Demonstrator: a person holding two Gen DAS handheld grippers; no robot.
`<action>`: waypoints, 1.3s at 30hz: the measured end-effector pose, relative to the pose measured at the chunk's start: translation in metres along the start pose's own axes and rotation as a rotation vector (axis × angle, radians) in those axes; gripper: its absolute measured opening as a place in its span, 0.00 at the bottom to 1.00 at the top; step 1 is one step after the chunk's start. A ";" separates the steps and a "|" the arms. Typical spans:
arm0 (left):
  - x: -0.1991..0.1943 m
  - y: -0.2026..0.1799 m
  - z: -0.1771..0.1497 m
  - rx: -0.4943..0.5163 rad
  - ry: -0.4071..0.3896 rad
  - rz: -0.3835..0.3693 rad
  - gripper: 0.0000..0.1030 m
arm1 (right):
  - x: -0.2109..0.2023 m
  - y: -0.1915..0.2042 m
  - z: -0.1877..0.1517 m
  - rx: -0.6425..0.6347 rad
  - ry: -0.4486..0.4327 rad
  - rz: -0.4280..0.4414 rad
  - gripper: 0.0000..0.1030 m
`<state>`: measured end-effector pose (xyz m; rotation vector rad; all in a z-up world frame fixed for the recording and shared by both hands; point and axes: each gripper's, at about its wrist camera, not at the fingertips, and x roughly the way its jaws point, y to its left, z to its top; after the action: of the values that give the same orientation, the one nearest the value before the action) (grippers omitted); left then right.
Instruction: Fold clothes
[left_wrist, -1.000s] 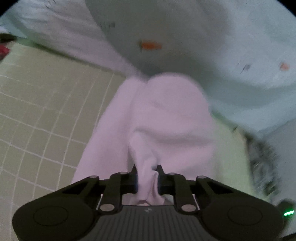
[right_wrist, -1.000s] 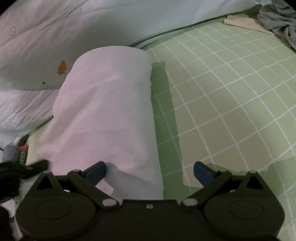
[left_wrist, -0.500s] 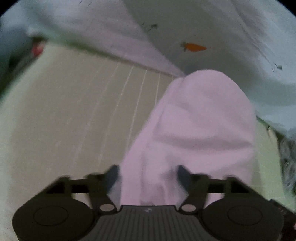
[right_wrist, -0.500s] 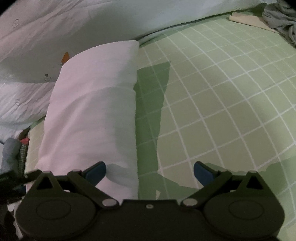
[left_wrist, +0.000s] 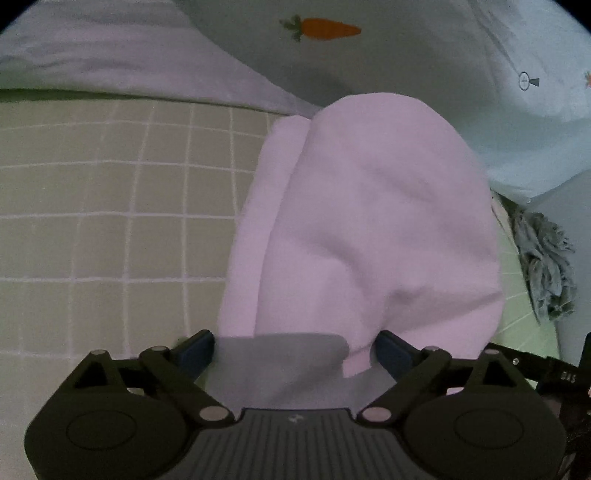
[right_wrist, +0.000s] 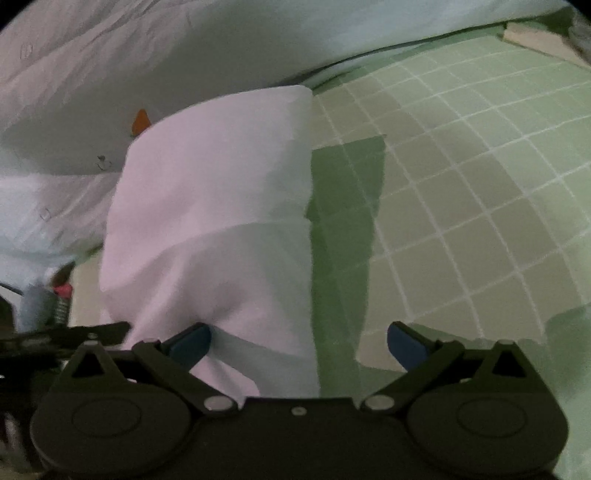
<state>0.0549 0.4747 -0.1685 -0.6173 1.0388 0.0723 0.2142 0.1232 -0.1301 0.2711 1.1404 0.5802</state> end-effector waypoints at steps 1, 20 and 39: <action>0.001 -0.001 0.001 0.011 -0.010 -0.014 0.95 | 0.002 0.001 0.003 -0.007 -0.002 0.013 1.00; -0.051 -0.048 -0.056 -0.103 -0.197 0.103 0.19 | -0.006 0.047 -0.008 -0.161 -0.054 0.145 0.49; -0.184 -0.016 -0.161 -0.308 -0.385 0.254 0.18 | -0.053 0.130 -0.091 -0.305 0.068 0.343 0.47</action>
<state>-0.1610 0.4211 -0.0672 -0.7126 0.7302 0.5620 0.0781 0.1922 -0.0627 0.1852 1.0592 1.0621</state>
